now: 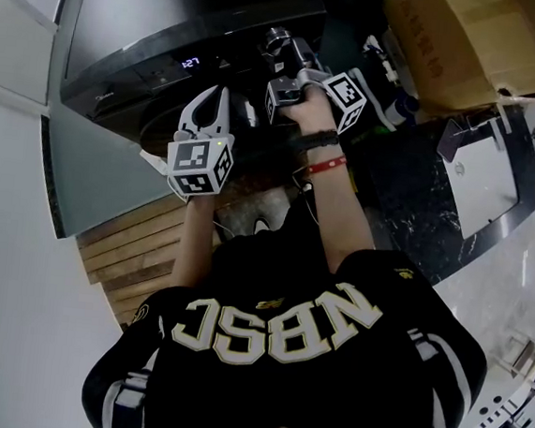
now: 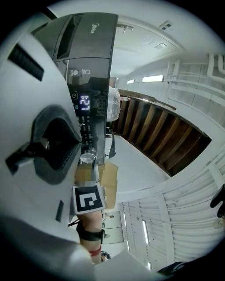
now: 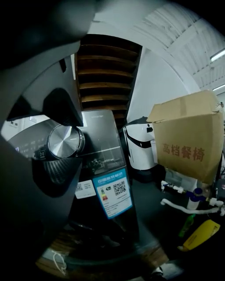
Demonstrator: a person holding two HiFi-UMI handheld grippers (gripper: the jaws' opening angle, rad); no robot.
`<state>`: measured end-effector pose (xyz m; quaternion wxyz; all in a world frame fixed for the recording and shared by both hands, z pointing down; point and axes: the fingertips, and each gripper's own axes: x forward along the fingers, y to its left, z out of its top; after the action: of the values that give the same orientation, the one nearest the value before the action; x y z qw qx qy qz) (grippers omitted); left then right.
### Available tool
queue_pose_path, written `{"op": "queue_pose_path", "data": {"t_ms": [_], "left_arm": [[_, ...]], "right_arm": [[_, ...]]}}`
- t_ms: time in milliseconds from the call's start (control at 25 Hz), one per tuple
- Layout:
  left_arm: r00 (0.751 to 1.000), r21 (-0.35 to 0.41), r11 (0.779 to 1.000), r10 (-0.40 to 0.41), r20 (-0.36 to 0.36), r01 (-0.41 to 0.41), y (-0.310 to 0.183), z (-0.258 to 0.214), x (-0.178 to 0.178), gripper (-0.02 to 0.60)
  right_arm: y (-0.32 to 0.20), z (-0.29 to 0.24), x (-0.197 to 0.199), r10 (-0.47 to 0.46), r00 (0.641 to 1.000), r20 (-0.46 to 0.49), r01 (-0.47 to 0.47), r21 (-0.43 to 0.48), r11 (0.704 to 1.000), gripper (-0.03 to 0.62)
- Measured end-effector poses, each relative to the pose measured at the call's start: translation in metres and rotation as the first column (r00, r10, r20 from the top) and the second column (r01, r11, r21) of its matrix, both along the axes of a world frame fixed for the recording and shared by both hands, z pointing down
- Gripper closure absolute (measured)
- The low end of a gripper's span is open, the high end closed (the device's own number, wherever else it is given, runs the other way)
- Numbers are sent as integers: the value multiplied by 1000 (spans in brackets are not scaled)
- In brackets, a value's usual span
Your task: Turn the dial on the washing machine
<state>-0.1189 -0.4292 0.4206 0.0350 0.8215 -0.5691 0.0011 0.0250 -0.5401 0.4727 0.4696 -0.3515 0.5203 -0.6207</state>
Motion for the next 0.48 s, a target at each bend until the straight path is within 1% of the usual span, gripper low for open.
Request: {"op": "queue_pose_path", "data": {"t_ms": [120,240,360,480], "left_arm": [[1000,2,1000,-4,-2,4,0,-1,-2,568],[1000,9,1000,-8,-6,8,0,-3,-4,568],[1000,18,1000,-16,-9,16,0,-7,-9,568],[1000,27,999,-26,-12,27,0,-11,-14,568]], "right_arm": [[-1,-2,1,-21,1000,-6,21,31,999,368],[2,-6,-1,-43,998,-55,47,70,996,370],[7,-7,-4,-60,989,-137,75,106,992,370],[16,-11,-9,-76,963,-258,117,147,982,372]]}}
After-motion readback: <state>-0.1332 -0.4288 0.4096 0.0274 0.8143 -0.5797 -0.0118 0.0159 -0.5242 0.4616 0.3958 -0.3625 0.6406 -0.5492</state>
